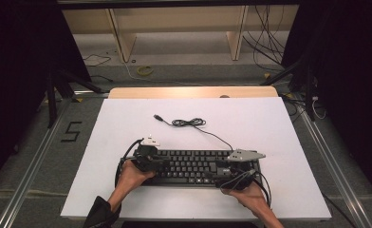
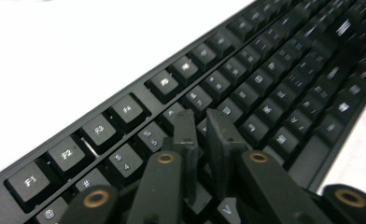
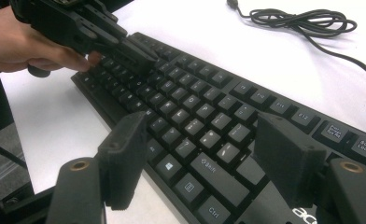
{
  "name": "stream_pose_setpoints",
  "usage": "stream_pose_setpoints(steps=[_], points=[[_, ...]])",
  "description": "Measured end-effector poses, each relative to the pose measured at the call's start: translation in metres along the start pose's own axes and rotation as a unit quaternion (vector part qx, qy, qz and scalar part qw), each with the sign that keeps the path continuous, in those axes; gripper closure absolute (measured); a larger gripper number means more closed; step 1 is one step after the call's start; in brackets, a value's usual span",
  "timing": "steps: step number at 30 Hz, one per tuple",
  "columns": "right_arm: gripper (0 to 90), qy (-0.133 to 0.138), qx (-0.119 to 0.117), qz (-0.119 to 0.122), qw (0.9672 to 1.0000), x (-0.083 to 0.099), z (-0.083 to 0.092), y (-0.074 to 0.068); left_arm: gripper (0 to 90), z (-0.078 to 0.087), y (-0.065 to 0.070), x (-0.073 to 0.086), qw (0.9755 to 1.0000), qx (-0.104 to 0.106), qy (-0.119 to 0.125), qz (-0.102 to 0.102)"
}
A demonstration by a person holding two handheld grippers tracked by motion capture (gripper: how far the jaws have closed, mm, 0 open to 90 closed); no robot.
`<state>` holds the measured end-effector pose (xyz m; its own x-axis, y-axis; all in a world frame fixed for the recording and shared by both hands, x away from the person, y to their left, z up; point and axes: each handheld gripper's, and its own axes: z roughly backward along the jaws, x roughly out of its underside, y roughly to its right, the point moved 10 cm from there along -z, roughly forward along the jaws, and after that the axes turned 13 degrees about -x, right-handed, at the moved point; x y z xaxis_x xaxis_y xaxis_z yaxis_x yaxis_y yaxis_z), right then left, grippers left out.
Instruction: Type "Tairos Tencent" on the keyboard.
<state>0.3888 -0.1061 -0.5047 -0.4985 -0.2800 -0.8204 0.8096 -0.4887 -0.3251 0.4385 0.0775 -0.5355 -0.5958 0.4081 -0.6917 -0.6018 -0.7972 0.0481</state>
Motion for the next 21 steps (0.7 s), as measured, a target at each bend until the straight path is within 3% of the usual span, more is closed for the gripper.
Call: stream_pose_setpoints(steps=[9, 12, 15, 21], points=[[35.4, 0.005, -0.002, 0.002, 1.0, -0.001, 0.001, 0.0, 62.9, 0.018, 0.001, -0.009, 0.9986, 0.025, 0.038, 0.026], [35.4, 0.008, -0.002, 0.003, 1.0, -0.002, 0.002, -0.001, 55.7, 0.023, 0.001, -0.012, 0.9971, 0.034, 0.055, 0.039], [35.4, 0.01, -0.002, 0.003, 0.9999, -0.001, 0.004, 0.0, 49.4, 0.027, 0.003, -0.012, 0.9961, 0.041, 0.068, 0.039], [35.4, 0.021, 0.0, 0.005, 0.9998, -0.001, 0.012, 0.001, 41.4, 0.038, 0.007, -0.013, 0.9919, 0.061, 0.101, 0.048]])
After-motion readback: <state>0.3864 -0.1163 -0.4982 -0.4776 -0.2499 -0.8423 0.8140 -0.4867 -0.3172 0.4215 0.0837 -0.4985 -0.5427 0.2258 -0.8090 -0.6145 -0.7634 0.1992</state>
